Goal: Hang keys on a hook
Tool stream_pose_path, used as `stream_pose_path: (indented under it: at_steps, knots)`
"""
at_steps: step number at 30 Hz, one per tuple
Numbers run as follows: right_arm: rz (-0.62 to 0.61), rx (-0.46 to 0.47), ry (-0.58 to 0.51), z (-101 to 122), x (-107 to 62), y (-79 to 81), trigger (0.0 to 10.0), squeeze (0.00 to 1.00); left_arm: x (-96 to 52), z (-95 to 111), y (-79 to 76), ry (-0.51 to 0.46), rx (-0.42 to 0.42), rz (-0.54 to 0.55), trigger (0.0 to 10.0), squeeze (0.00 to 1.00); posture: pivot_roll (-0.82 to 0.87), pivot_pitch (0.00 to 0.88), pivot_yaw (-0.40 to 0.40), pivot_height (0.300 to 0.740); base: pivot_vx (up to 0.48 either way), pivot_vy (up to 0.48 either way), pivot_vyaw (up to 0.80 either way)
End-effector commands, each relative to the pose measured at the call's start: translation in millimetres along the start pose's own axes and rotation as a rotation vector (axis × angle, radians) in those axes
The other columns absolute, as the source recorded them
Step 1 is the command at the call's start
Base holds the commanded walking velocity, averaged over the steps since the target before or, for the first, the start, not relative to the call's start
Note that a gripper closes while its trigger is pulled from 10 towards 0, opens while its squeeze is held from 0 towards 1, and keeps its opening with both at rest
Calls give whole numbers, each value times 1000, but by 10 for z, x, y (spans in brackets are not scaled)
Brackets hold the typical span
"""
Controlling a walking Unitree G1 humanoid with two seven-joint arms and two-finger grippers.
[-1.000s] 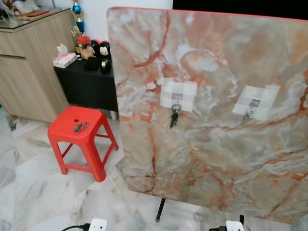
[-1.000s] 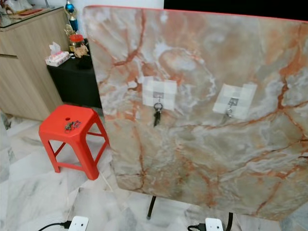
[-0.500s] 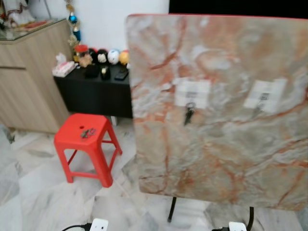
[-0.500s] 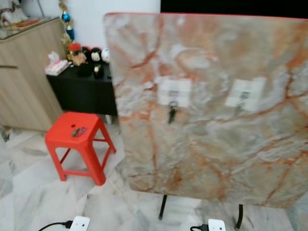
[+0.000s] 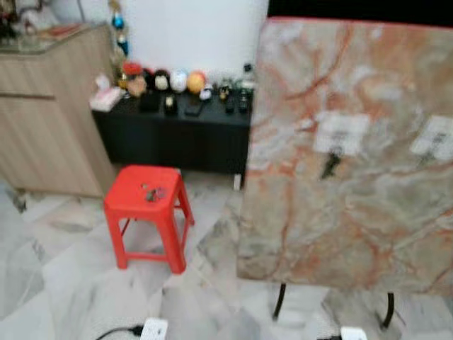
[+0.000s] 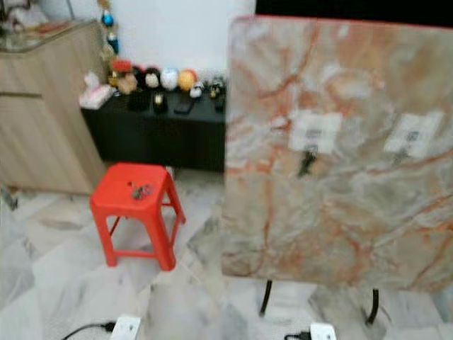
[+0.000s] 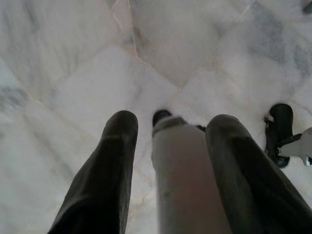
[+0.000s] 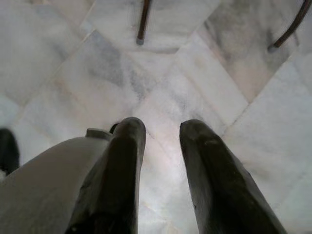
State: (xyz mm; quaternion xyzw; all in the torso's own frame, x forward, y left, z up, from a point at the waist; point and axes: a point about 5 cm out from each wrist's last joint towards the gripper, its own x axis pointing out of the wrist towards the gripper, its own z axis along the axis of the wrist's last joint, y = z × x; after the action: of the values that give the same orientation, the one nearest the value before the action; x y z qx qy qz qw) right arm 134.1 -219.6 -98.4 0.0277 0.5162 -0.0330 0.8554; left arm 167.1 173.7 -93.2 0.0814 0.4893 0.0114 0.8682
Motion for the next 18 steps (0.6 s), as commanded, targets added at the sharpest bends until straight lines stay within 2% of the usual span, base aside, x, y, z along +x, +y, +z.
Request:
stream_pose_path:
  at_steps: [1, 4, 9, 13, 17, 18]
  knots:
    - [-13, 6, -31, 85, -8, -87, 10000, 0, -18, -124, -66, 54, -6, -8, 10000, 0, -43, 0, -152, 722, 0, 446, 0]
    - [-21, 26, -36, 79, -22, -144, 10000, 0, -29, -164, -116, 61, -19, -14, 10000, 0, -30, 0, -159, 722, 0, 454, 0]
    - [-39, 5, -20, 33, -38, -195, 10000, 0, -55, -270, -162, 79, 18, -33, 10000, 0, 34, 0, -133, 722, 0, 450, 0]
    - [-50, 77, -28, -1, -37, -169, 10000, 0, -54, -275, -85, 62, 54, -25, 10000, 0, 69, 0, -90, 722, 0, 450, 0]
    - [-20, 59, -33, 5, -24, -100, 10000, 0, -53, -293, 7, 70, 97, -17, 10000, 0, 81, 0, -75, 722, 0, 450, 0]
    - [-15, 72, -37, 3, -14, -50, 10000, 0, -49, -280, 77, 64, 97, -6, 10000, 0, 64, 0, -69, 722, 0, 450, 0]
